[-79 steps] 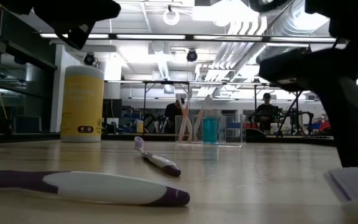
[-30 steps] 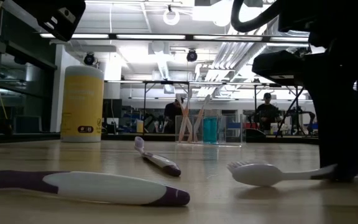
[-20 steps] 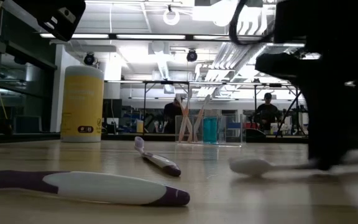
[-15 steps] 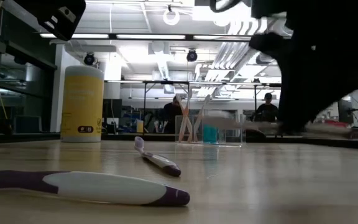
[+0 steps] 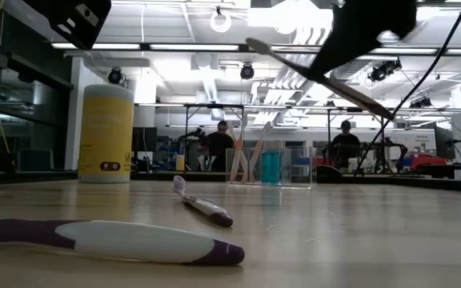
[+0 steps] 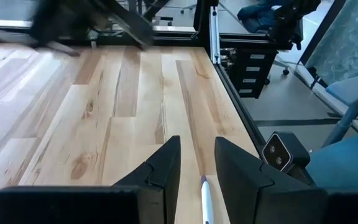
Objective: Pick & Place toothbrushing station
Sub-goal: Put the bottom right purple toothbrush into the transparent organizer
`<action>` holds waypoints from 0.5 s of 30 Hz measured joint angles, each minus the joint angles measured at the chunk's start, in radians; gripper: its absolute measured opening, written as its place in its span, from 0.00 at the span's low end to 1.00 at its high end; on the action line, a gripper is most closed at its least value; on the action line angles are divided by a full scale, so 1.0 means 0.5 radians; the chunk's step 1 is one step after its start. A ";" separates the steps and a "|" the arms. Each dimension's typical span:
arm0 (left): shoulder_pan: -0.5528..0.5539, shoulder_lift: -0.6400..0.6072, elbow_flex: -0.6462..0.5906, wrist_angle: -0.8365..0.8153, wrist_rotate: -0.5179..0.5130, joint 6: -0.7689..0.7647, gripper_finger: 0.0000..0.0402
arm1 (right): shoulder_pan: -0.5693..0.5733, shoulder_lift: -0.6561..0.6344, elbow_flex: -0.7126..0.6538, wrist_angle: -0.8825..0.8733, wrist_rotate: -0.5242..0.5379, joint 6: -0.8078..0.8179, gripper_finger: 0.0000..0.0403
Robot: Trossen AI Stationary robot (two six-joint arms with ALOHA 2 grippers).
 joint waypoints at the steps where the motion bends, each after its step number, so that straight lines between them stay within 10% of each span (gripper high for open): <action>1: 0.000 0.000 0.000 0.001 0.000 -0.008 0.24 | -0.015 -0.009 0.003 -0.045 0.061 0.099 0.01; 15: 0.188 0.000 0.000 0.023 -0.002 -0.133 0.24 | -0.271 -0.033 0.003 -0.653 0.788 1.151 0.01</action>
